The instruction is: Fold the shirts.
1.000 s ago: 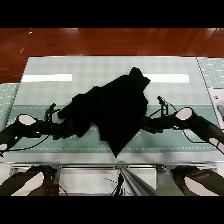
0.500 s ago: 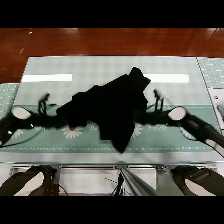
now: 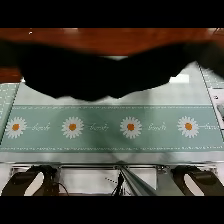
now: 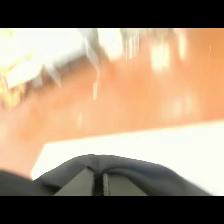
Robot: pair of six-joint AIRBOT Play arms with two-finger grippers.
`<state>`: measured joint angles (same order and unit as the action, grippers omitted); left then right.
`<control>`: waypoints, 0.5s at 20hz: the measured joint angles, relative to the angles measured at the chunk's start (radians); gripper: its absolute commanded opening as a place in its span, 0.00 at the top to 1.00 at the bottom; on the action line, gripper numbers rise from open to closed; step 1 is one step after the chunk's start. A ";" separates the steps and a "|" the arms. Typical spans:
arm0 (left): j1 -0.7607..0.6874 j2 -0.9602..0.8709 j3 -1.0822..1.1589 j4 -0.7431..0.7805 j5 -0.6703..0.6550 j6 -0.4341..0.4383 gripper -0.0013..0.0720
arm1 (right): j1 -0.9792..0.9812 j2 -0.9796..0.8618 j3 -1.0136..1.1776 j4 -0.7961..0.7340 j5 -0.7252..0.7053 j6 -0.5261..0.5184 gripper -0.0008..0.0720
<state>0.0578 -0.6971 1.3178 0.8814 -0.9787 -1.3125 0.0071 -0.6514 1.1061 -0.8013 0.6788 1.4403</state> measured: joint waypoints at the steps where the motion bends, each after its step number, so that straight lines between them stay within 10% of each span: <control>1: 0.000 0.017 0.070 0.008 0.001 0.000 0.95 | -0.027 0.013 0.061 -0.011 0.014 0.000 0.95; 10: 0.000 0.088 0.538 0.204 -0.204 -0.136 0.95 | -0.113 0.048 0.570 -0.380 0.374 0.074 0.95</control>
<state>0.0574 -0.6094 1.8561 1.0855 -1.1831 -1.4483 -0.1055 -0.6037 1.6756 -1.1816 1.0527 1.5146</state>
